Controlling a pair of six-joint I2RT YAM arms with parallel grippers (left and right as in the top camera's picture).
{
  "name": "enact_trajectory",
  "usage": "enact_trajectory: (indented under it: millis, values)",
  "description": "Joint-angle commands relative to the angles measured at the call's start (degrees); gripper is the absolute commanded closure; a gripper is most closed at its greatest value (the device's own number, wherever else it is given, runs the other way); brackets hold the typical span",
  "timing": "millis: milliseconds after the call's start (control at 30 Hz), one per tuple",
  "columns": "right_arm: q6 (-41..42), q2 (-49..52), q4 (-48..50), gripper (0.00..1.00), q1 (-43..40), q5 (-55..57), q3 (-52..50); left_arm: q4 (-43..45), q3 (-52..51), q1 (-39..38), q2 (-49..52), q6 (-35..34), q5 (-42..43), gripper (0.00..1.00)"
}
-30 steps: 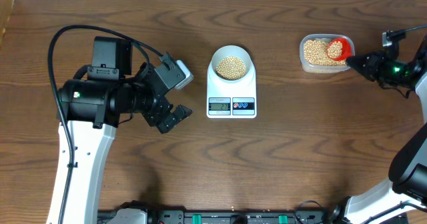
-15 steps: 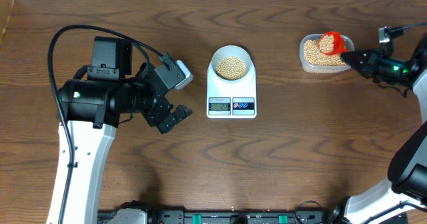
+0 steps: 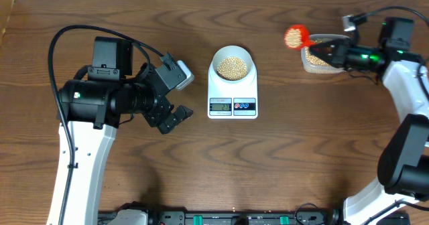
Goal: Scoop item into bowl and weigh 50g on scale
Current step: 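Lift the filled scoop and carry it left over the bowl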
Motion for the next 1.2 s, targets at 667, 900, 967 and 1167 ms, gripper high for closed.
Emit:
enact_trajectory:
  millis: [667, 900, 967, 1167]
  values:
    - [-11.4, 0.5, 5.8, 0.99, 16.7, 15.2, 0.2, -0.2, 1.4, 0.3, 0.1, -0.5, 0.7, 0.02]
    - [-18.4, 0.5, 5.8, 0.99, 20.5, 21.4, 0.2, -0.2, 1.4, 0.3, 0.1, -0.5, 0.7, 0.02]
    - [-19.1, 0.5, 5.8, 0.99, 21.2, 23.5, 0.2, -0.2, 1.4, 0.3, 0.1, -0.5, 0.7, 0.02]
    - [-23.0, 0.5, 5.6, 0.99, 23.5, 25.6, 0.2, -0.2, 1.4, 0.3, 0.1, -0.5, 0.7, 0.02]
